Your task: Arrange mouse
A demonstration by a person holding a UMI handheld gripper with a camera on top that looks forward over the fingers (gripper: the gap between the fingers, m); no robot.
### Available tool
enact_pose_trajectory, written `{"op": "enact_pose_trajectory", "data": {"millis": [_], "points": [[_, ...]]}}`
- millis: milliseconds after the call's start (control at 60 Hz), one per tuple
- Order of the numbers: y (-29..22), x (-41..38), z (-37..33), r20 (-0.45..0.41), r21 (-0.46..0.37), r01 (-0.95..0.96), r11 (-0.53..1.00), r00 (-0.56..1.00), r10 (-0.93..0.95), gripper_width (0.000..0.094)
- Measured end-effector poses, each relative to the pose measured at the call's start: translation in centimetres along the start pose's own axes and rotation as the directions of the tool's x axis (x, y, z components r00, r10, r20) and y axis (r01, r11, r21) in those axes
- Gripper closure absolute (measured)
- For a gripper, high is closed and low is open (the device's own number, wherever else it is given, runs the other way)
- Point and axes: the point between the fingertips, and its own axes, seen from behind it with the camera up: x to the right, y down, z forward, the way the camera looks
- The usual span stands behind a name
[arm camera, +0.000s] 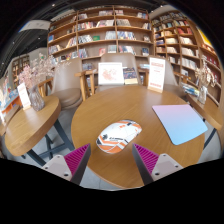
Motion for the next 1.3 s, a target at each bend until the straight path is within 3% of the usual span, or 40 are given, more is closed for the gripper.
{"op": "enact_pose_trajectory", "data": {"millis": [450, 850, 933, 967, 1000, 1117, 1300], "points": [[-3.0, 0.2, 5.0, -0.028, -0.043, 0.02, 0.999, 0.999, -0.021, 0.0085], [-5.1, -1.6, 8.7, 0.006, -0.058, 0.05, 0.997, 0.999, -0.05, 0.0101], [-5.2, -1.1, 8.9, -0.019, -0.054, 0.05, 0.997, 0.999, -0.051, 0.0209], [-5.3, -0.8, 8.9, -0.031, -0.052, 0.053, 0.997, 0.998, -0.055, 0.03], [-5.4, -0.7, 9.1, -0.031, -0.045, 0.051, 0.998, 0.998, -0.053, 0.0453], [-5.7, -0.1, 8.5, -0.025, -0.068, 0.048, 0.997, 0.998, -0.05, 0.048], [-10.9, 1.4, 4.7, 0.043, 0.013, 0.073, 0.997, 0.996, -0.074, 0.0491]]}}
